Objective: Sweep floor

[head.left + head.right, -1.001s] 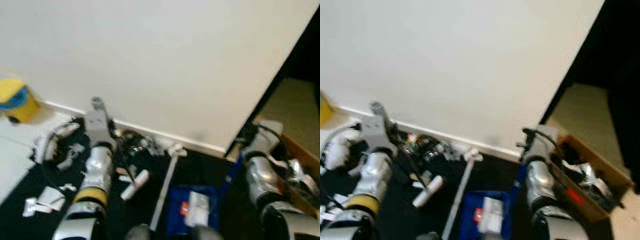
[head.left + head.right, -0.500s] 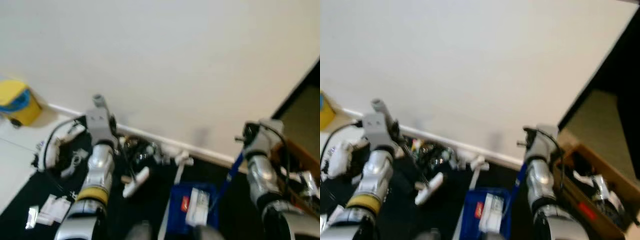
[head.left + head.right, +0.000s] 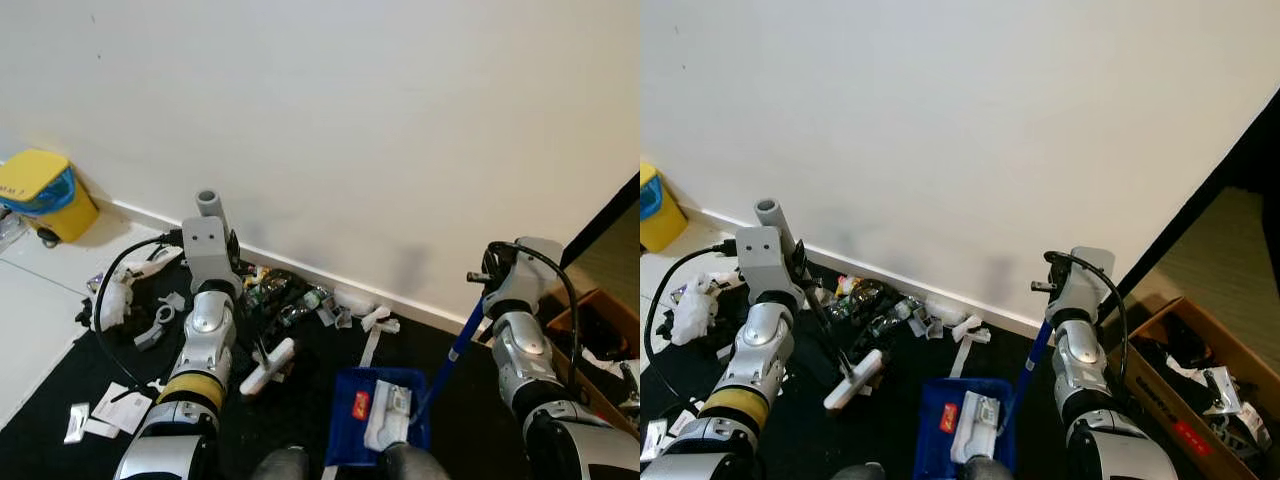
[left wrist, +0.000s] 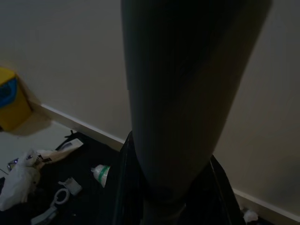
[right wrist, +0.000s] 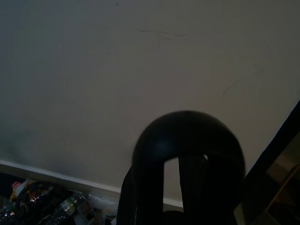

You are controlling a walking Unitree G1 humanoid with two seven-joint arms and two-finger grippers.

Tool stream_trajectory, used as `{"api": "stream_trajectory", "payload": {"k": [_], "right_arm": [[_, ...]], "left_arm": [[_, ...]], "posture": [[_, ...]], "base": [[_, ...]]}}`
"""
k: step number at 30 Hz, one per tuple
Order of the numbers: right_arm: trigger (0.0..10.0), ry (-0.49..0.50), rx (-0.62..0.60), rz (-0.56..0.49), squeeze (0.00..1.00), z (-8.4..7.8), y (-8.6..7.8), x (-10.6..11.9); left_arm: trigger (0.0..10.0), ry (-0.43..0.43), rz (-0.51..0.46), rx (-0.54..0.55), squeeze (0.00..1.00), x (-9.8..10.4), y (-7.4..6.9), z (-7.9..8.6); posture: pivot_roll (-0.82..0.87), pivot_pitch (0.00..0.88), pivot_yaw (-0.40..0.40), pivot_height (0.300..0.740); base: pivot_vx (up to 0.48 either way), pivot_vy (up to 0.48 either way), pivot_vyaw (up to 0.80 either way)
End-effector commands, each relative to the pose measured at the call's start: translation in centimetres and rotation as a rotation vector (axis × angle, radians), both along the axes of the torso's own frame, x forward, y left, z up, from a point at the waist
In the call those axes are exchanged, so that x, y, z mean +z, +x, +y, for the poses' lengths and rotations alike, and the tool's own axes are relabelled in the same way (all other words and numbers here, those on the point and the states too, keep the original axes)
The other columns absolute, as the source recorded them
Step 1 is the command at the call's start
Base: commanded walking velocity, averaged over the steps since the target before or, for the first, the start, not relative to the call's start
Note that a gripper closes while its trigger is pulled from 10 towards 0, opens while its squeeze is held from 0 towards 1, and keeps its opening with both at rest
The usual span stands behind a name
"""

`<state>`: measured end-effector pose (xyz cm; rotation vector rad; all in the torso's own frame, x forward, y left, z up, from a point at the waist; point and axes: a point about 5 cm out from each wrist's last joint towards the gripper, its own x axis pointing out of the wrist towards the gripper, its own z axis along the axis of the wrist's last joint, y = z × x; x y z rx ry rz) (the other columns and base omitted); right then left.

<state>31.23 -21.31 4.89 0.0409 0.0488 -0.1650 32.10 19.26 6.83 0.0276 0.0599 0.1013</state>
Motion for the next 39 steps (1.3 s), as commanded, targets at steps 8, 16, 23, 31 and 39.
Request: {"api": "stream_trajectory", "payload": {"k": [8, 16, 23, 31, 39], "right_arm": [[10.0, -0.010, -0.018, -0.010, 0.00, -0.77, -0.12, 0.21], [10.0, -0.009, -0.017, -0.009, 0.00, -0.68, -0.19, 0.11], [10.0, -0.006, -0.014, -0.006, 0.00, -0.47, -0.23, 0.01], [10.0, -0.005, -0.011, -0.003, 0.00, -0.35, -0.31, -0.12], [10.0, -0.004, -0.009, -0.003, 0.00, -0.29, -0.36, -0.17]], "left_arm": [[10.0, -0.005, -0.025, -0.014, 0.00, 0.45, 0.15, -0.72], [10.0, -0.009, -0.026, -0.017, 0.00, 0.42, 0.08, -0.79], [10.0, -0.007, -0.028, -0.018, 0.00, 0.41, -0.06, -0.60], [10.0, -0.007, -0.025, -0.020, 0.00, 0.34, -0.17, -0.54], [10.0, -0.007, -0.023, -0.022, 0.00, 0.32, -0.17, -0.56]], "posture": [[0.02, 0.031, -0.032, 0.740], [0.02, 0.035, -0.034, 0.740], [0.03, 0.038, -0.034, 0.740], [0.03, 0.037, -0.033, 0.740], [0.02, 0.030, -0.030, 0.740]], "base": [[0.000, -0.480, 0.00], [0.000, -0.480, 0.00], [0.000, -0.480, 0.00], [0.000, -0.480, 0.00], [0.000, -0.480, 0.00]]}}
